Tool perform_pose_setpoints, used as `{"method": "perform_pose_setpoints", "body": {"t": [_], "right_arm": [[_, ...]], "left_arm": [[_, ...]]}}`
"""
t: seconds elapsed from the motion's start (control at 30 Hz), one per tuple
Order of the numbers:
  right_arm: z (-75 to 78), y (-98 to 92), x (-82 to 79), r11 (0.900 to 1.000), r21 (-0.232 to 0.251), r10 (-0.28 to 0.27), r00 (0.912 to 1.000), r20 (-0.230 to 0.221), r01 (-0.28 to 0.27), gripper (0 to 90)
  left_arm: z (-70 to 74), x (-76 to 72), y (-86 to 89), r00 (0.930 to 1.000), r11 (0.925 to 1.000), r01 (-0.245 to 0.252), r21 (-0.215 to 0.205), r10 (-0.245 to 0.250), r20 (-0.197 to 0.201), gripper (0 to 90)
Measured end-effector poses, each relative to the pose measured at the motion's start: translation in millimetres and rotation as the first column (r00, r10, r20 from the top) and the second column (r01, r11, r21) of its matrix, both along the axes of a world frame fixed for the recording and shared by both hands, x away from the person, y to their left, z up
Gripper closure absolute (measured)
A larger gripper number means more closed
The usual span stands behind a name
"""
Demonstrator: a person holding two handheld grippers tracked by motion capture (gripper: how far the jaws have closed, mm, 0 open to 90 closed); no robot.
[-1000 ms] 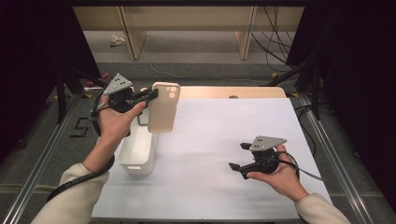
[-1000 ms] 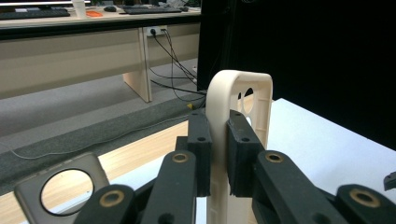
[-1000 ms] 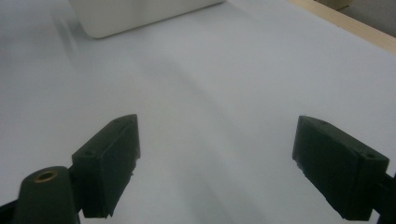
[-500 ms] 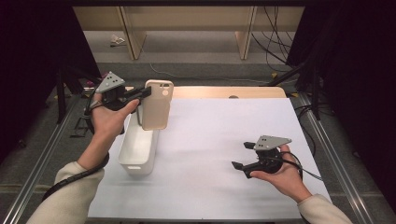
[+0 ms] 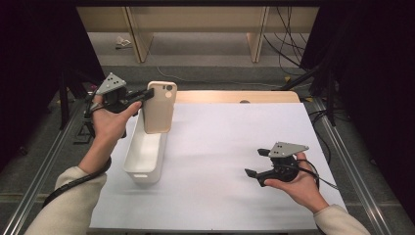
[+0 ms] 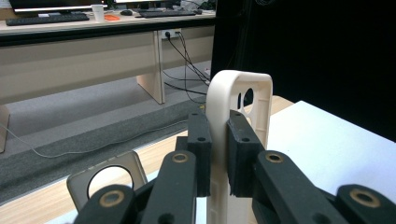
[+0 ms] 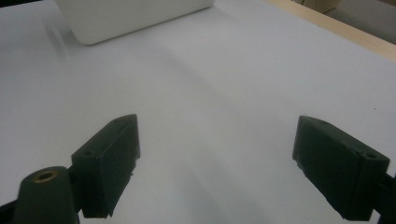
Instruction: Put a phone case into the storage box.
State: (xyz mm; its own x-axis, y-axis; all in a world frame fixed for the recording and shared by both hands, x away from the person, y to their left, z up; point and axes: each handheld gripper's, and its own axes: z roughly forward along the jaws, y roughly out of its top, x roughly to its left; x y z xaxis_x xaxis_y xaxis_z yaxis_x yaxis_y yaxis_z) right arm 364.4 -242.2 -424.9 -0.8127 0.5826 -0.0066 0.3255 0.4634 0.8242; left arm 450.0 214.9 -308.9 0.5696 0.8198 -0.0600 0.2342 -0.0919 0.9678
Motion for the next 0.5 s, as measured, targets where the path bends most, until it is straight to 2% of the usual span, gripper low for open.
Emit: {"method": "perform_pose_setpoints", "body": {"t": [0.23,0.5], "right_arm": [[-0.3,-1.6,-0.4,1.000,0.001,-0.002,1.0000,-0.003,0.002,15.8],[-0.6,-2.4,-0.5,1.000,-0.001,-0.001,1.0000,-0.004,0.001,15.8]], "left_arm": [[-1.0,6.8,6.9,1.0000,1.0000,-0.003,-0.004,0.003,-0.003,81.2],[-3.5,17.7,17.4,0.9994,0.9995,-0.032,0.007,0.032,-0.010,81.1]]}}
